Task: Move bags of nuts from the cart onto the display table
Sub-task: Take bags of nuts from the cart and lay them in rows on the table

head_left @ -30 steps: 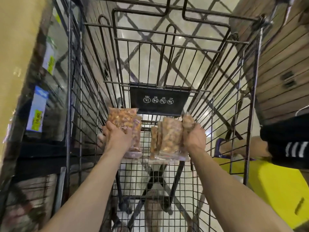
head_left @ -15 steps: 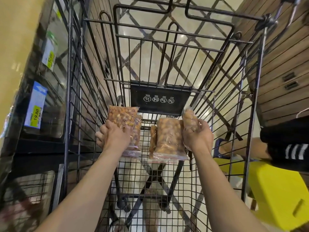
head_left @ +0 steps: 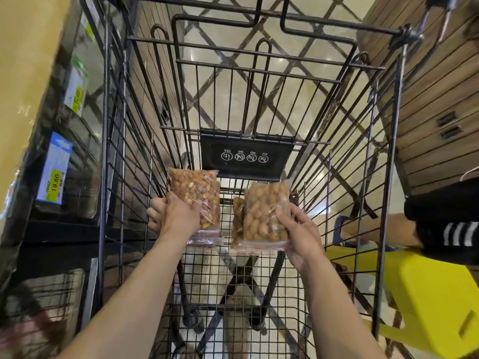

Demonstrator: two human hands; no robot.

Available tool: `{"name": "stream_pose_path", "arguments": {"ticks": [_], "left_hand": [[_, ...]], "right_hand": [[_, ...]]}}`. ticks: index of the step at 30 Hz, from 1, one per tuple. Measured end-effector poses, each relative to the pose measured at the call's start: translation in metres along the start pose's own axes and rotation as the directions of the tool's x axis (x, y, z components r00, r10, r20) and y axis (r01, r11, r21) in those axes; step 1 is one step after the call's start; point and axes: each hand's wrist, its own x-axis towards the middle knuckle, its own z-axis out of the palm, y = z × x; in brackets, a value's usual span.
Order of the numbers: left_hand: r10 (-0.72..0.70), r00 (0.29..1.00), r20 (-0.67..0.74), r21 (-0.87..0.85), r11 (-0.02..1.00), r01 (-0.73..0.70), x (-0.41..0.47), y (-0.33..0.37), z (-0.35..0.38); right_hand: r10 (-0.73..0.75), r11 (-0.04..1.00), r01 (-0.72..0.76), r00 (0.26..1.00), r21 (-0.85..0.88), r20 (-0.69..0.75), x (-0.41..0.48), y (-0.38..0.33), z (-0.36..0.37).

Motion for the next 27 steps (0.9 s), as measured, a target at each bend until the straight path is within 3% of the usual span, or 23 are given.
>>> {"name": "stream_pose_path", "arguments": {"ticks": [5, 9, 15, 19, 27], "left_hand": [[0.025, 1.0, -0.001, -0.025, 0.999, -0.025, 0.002, -0.004, 0.002], [0.006, 0.999, 0.051, -0.18, 0.984, 0.003, 0.008, -0.003, -0.003], [-0.111, 0.975, 0.194, -0.282, 0.945, 0.164, 0.009, 0.004, -0.004], [-0.126, 0.959, 0.253, -0.388, 0.895, 0.22, 0.034, -0.011, 0.019], [-0.026, 0.963, 0.269, -0.394, 0.909, 0.134, 0.011, -0.007, 0.002]], "right_hand": [[0.034, 0.994, -0.032, 0.999, -0.102, 0.023, 0.008, -0.001, -0.006], [0.008, 0.936, 0.002, 1.0, -0.353, 0.027, 0.014, -0.017, 0.002], [0.061, 0.822, -0.005, 0.995, -0.569, 0.08, 0.021, -0.03, 0.013], [0.064, 0.845, 0.013, 0.99, -0.535, 0.126, 0.023, -0.028, 0.009], [0.002, 0.942, 0.035, 0.994, -0.335, 0.112, 0.024, -0.004, -0.011]]}}
